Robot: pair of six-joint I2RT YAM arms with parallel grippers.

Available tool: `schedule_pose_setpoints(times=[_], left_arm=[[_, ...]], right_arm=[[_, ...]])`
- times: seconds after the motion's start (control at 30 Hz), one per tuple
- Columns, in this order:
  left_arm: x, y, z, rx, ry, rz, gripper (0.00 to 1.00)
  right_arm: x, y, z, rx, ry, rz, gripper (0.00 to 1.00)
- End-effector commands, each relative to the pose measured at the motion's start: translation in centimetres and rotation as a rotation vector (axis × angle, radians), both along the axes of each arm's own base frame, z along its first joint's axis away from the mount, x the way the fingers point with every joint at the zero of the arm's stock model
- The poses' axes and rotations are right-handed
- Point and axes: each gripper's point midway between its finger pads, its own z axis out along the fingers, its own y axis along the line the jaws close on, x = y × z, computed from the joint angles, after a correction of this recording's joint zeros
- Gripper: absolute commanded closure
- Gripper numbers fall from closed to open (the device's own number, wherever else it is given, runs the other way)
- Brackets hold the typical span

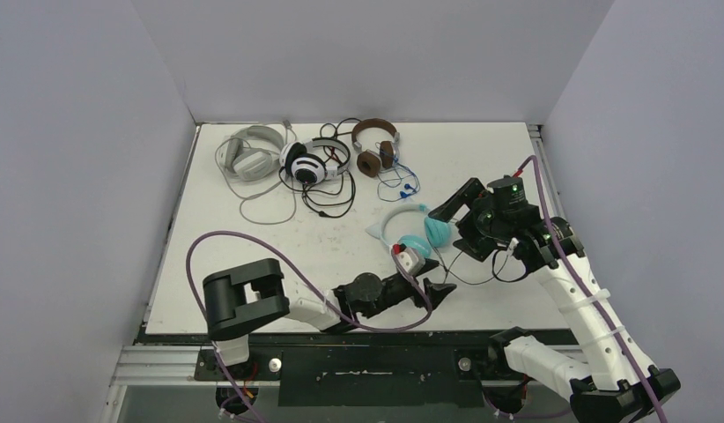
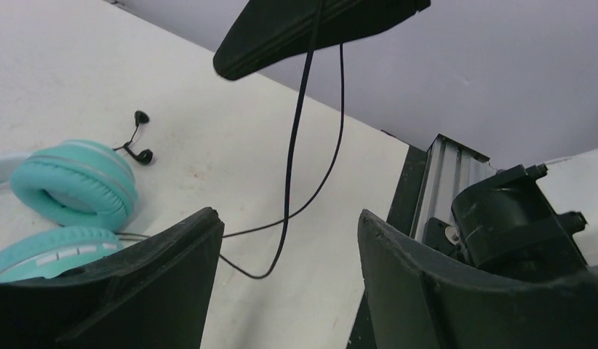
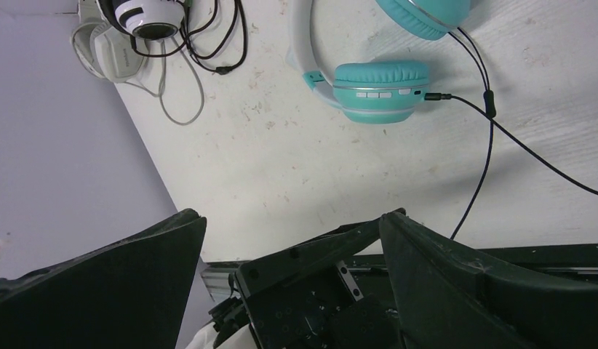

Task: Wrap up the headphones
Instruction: Pick up the headphones from the center of the board.

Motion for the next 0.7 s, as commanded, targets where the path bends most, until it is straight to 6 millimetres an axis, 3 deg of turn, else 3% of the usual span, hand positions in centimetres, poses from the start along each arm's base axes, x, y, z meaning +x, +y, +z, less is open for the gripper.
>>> schedule_pose_setpoints(times=[0.0, 0.1, 0.23, 0.47, 0.67], left_arm=[[0.1, -2.5, 3.7, -0.135, -0.067, -0.031, 0.37], [1.1, -4.1, 2.6, -0.097, -0.058, -0.013, 0.63], [3.1, -3.6, 1.9, -0.094, -0.023, 0.026, 1.0], [5.8, -0.5, 2.0, -0.104, 0.045, 0.045, 1.0], [6.5, 1.1, 2.6, -0.168, 0.105, 0.032, 1.0]], right_arm=[[-0.1, -0.1, 1.5, 0.019, -0.035, -0.023, 0.07], [-0.2, -0.2, 1.9, 0.022, -0.042, -0.027, 0.07], [-0.8, -0.7, 1.7, 0.003, -0.036, -0.03, 0.07], [-2.6, -1.5, -1.1, -0.073, 0.023, 0.032, 0.05], [-4.6, 1.7, -2.5, -0.015, 0.006, 0.354, 0.0]])
